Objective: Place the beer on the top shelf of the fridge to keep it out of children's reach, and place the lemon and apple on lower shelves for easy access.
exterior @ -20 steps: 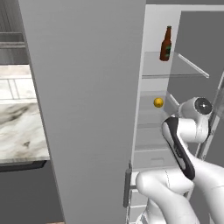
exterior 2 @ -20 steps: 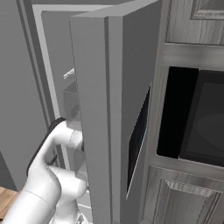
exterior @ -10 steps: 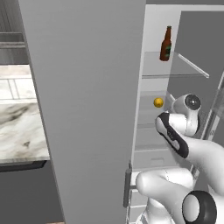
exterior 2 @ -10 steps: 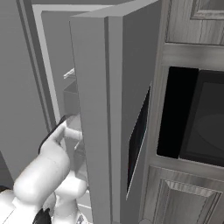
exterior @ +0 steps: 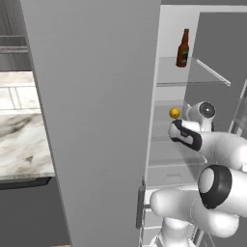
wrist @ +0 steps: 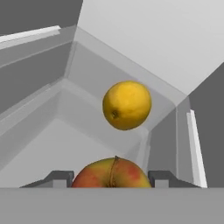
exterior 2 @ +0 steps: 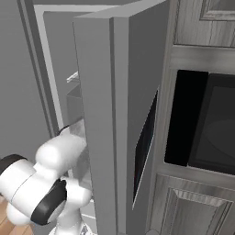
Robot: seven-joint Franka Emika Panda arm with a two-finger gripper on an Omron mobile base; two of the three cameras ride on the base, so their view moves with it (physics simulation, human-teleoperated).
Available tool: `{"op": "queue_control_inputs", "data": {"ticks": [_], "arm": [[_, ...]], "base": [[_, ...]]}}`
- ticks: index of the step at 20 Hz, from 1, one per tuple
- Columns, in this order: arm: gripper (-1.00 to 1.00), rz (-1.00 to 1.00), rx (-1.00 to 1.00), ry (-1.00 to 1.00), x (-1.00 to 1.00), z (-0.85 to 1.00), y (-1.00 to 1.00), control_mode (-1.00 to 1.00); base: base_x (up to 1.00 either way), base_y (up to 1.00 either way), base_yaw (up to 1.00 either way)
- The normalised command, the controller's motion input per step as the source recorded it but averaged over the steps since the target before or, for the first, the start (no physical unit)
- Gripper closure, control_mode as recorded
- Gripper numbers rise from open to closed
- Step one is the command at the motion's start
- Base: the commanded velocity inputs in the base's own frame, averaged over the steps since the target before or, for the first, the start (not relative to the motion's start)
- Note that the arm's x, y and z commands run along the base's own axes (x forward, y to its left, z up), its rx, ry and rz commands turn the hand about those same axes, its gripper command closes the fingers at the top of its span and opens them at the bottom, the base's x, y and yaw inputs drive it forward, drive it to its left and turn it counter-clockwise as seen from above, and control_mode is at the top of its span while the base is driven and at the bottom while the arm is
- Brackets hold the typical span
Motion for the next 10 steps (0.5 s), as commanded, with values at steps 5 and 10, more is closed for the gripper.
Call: {"op": "queue_control_inputs", "data": {"ticks": [5, 10], "arm": [[1.0, 0.0, 0.0, 0.0, 0.58, -0.26, -0.16, -1.0], [1.0, 0.0, 0.01, 0.0, 0.57, -0.3, -0.3, -1.0]], "base": [[0.0, 0.0, 0.0], [0.0, 0.0, 0.0]]}}
